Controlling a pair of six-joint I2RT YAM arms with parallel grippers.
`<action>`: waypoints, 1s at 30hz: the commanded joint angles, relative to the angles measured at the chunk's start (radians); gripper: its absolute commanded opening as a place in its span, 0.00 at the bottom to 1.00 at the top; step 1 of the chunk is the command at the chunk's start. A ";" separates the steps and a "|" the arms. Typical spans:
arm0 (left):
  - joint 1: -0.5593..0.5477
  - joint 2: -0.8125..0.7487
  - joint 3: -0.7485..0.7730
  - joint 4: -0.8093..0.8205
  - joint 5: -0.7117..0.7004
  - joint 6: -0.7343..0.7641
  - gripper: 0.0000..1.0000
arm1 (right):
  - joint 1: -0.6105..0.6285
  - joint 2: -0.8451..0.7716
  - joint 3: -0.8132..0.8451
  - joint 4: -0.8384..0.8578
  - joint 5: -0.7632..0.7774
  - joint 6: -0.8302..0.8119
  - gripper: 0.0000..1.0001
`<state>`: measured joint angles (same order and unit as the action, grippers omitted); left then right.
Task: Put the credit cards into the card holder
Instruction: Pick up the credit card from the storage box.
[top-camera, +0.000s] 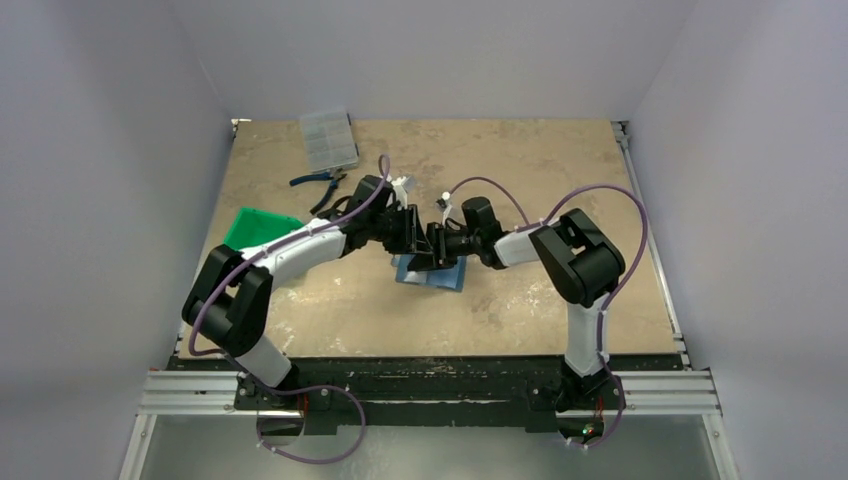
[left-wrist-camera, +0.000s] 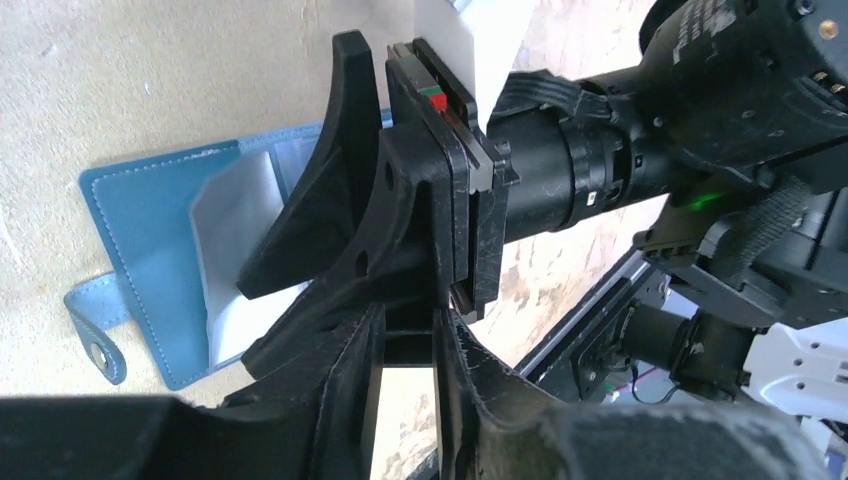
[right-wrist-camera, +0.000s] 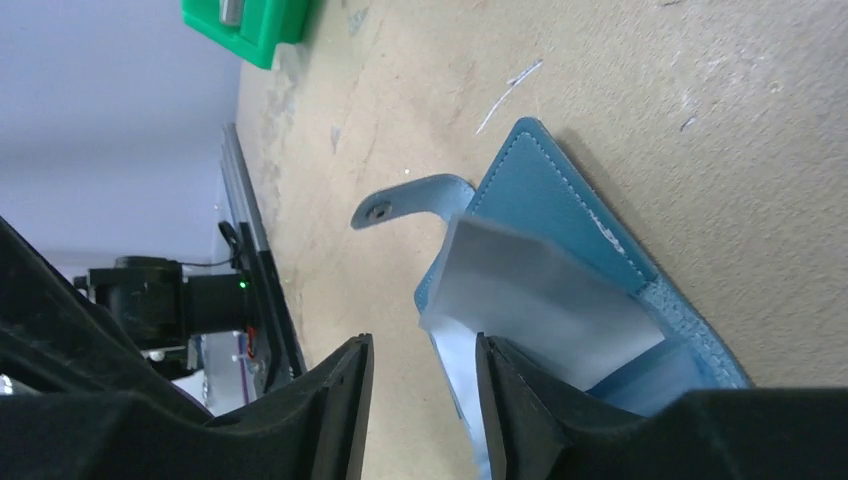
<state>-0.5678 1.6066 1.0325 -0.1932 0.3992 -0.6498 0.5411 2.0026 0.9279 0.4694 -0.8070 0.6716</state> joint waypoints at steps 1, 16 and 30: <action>0.002 0.008 0.032 0.109 -0.011 -0.071 0.25 | -0.011 -0.015 -0.035 0.029 0.001 -0.035 0.46; -0.007 0.034 -0.048 0.168 -0.062 -0.106 0.06 | -0.072 0.047 -0.141 0.291 -0.042 0.150 0.00; -0.017 0.124 -0.096 0.082 -0.292 -0.061 0.00 | -0.072 -0.114 -0.055 -0.132 0.059 -0.098 0.04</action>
<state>-0.5838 1.7447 0.9703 -0.0994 0.2073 -0.7361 0.4709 1.9800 0.8364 0.4999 -0.8036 0.6827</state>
